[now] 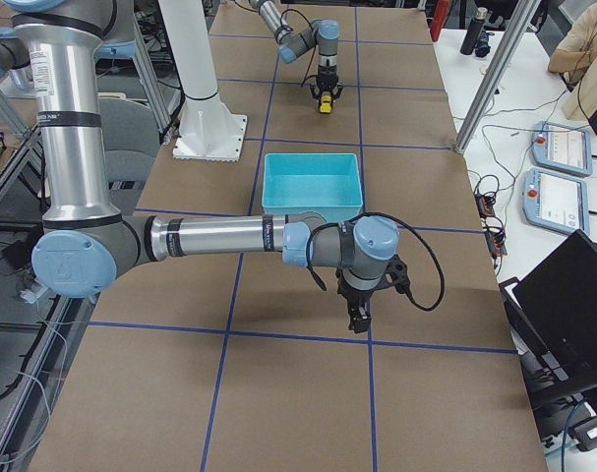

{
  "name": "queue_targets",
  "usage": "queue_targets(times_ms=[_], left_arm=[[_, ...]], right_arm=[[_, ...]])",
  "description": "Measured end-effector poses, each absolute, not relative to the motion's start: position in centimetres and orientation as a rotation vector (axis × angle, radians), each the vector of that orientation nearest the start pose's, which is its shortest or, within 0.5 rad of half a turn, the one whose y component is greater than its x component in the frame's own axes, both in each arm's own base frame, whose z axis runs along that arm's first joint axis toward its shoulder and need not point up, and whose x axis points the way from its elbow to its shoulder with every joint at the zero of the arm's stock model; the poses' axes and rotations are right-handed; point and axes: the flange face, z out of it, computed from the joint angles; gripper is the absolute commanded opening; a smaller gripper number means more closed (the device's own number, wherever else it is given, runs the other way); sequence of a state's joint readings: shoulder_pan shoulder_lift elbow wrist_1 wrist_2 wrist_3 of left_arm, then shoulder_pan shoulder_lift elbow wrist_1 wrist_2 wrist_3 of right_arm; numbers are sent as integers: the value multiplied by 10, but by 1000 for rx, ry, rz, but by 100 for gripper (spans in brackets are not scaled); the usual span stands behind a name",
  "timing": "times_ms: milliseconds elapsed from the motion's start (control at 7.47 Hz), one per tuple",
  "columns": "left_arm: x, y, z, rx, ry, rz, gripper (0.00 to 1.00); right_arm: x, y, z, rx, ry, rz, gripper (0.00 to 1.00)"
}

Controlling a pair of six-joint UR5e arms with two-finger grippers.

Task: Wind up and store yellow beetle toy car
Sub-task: 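Keep pulling the car back toward the robot with the left gripper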

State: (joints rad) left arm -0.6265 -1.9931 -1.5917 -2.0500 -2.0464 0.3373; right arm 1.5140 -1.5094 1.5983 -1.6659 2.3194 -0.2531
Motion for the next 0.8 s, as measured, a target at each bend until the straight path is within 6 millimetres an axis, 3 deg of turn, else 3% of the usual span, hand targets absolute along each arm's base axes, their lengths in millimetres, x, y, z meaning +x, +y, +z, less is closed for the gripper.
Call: queue_targets(times_ms=[803], left_arm=[[453, -444, 391, 815, 772, 1377, 0]], right_arm=[[36, -520, 623, 72, -748, -294, 100]])
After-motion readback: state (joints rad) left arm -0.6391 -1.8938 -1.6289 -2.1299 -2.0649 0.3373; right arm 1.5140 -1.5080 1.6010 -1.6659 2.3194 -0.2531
